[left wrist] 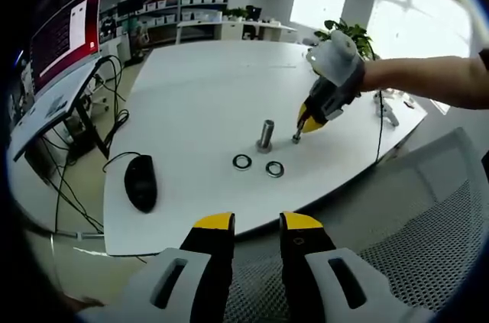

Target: Place the washer onto the threaded stud by aligning its center hole with the stud, sliding it down to the base, and recovering from edge contact or off-axis alignment until the washer reaches the visible bottom stop.

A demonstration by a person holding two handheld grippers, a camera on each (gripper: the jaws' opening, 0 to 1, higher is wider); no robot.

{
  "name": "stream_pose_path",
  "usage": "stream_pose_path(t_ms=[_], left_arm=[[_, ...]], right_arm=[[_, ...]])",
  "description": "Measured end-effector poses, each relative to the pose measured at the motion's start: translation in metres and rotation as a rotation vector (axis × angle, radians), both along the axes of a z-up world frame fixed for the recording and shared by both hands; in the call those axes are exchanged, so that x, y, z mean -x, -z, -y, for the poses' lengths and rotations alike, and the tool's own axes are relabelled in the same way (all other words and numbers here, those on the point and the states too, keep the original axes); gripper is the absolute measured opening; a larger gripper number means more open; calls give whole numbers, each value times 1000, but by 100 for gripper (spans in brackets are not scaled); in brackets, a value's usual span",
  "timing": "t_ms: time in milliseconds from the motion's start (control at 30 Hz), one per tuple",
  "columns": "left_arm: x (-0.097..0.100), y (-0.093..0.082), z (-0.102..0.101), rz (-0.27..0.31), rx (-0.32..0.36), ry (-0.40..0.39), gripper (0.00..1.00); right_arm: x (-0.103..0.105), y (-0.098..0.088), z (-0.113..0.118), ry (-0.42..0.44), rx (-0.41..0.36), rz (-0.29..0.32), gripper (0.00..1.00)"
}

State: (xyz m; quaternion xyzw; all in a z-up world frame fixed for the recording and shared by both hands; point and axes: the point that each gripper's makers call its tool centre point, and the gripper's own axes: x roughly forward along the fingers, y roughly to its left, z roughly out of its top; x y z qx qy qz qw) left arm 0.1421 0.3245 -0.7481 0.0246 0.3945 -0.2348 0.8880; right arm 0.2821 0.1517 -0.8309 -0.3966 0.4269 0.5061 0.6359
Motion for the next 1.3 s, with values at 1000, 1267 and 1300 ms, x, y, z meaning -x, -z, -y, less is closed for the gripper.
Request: stream_pose_path(t_ms=[1000, 1267, 1300], left_arm=[[0, 1, -1, -2, -1, 4, 21], [0, 1, -1, -2, -1, 3, 21], [0, 1, -1, -2, -1, 3, 21]], right_arm=[[-7, -19, -7, 68, -156, 10, 27], [13, -36, -33, 52, -259, -44, 27], [17, -36, -36, 38, -260, -57, 27]])
